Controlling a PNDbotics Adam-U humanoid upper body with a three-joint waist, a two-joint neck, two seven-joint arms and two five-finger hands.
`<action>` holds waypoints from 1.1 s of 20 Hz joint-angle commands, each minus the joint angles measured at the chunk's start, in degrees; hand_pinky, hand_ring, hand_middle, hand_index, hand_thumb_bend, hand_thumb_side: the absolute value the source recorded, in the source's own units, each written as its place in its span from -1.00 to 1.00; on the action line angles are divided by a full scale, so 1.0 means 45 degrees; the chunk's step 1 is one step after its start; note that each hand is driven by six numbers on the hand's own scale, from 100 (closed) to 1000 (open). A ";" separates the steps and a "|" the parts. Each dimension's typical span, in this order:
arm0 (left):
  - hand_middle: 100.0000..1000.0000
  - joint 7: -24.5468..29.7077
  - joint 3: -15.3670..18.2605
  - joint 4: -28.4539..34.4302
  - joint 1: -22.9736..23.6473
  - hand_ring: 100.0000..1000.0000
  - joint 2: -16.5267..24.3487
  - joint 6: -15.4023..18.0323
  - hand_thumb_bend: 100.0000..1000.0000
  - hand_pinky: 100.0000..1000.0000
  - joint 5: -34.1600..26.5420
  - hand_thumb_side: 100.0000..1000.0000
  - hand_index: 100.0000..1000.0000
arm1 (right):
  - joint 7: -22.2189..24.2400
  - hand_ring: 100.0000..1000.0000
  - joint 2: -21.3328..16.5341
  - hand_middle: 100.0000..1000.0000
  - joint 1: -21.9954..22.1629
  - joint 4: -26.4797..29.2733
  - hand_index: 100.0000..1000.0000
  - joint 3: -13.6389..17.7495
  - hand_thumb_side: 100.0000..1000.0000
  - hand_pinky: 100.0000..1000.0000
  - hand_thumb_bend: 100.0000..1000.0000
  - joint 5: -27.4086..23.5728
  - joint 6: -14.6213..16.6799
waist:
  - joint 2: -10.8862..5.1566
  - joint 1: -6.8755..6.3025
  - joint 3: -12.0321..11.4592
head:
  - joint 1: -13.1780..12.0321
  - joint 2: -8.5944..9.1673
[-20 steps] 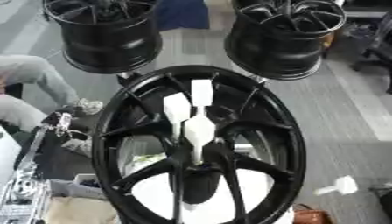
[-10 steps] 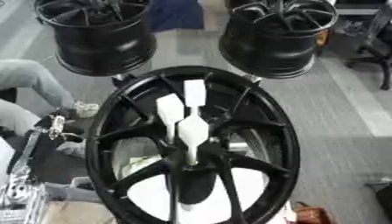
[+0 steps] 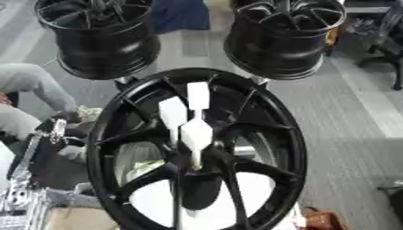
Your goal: Pull the pin out of the wheel hub.
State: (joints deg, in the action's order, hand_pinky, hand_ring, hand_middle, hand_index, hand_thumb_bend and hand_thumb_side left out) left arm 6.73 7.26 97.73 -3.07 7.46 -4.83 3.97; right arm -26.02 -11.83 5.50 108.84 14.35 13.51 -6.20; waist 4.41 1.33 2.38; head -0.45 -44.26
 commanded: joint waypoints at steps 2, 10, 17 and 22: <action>0.32 0.0064 -0.0030 0.0243 -0.0161 0.08 0.0067 0.0046 -1.00 0.03 -0.0039 0.48 0.48 | 0.0263 0.05 -0.0037 0.14 0.0126 0.0660 0.54 -0.0886 0.09 0.11 -1.00 -0.1387 0.0796 | -0.0077 0.0017 -0.0058 | 0.0073 0.0031; 0.32 0.0131 -0.0079 0.0254 -0.0206 0.09 0.0049 0.0031 -1.00 0.03 0.0012 0.49 0.48 | 0.1559 0.03 0.0344 0.12 0.0025 0.0419 0.56 -0.1793 0.07 0.11 -1.00 -0.2234 0.1218 | 0.0053 0.0097 -0.0227 | -0.0060 0.0031; 0.32 0.0113 -0.0072 0.0261 -0.0224 0.09 0.0030 0.0012 -1.00 0.03 0.0026 0.49 0.48 | 0.1941 0.02 0.0440 0.10 -0.0192 0.0421 0.56 -0.2017 0.06 0.11 -1.00 -0.2381 0.1300 | 0.0099 0.0123 -0.0224 | -0.0128 0.0031; 0.33 0.0095 -0.0068 0.0252 -0.0213 0.09 0.0018 0.0006 -1.00 0.03 0.0032 0.49 0.48 | 0.2075 0.01 0.0490 0.09 -0.0196 0.0401 0.56 -0.2067 0.07 0.11 -1.00 -0.2383 0.1285 | 0.0073 0.0119 -0.0214 | -0.0179 0.0031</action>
State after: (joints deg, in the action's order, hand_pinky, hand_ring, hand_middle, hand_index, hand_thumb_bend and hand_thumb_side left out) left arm 7.20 6.93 97.75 -3.53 7.42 -4.82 3.87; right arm -17.05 -9.29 5.06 110.01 5.14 3.13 -0.56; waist 5.22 1.90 1.38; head -1.06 -44.26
